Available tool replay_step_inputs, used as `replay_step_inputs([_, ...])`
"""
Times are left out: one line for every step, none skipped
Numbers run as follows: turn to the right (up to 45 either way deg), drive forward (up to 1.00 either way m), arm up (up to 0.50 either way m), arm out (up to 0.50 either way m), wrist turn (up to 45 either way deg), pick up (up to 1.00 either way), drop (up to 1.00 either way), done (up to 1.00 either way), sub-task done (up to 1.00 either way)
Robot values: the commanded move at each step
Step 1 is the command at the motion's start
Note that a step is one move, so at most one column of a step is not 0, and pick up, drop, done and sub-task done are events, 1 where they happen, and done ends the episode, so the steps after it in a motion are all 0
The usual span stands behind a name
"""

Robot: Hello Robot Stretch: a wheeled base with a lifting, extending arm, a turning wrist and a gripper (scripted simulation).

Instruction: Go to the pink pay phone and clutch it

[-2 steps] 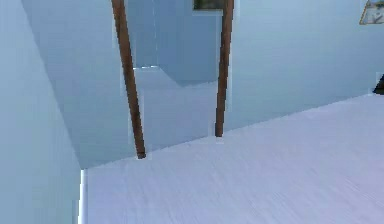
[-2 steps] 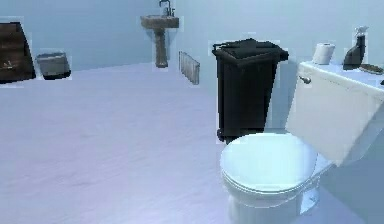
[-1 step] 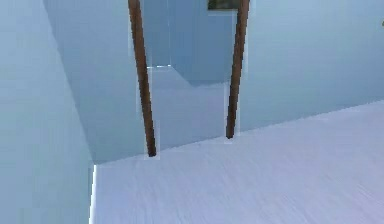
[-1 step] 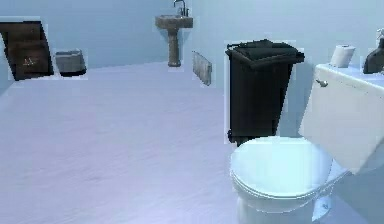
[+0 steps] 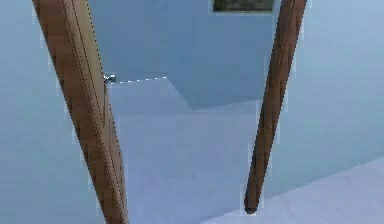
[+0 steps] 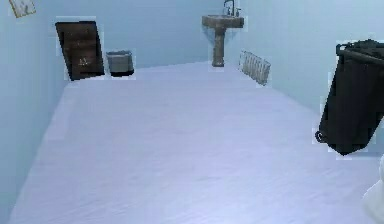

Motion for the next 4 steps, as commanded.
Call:
replay_step_inputs([0.0,1.0,0.0,0.0,0.0,0.0,0.0,0.0,0.0])
replay_step_inputs([21.0,0.0,0.0,0.0,0.0,0.0,0.0,0.0,0.0])
replay_step_inputs([0.0,0.4,0.0,0.0,0.0,0.0,0.0,0.0,0.0])
replay_step_inputs([18.0,0.0,0.0,0.0,0.0,0.0,0.0,0.0,0.0])
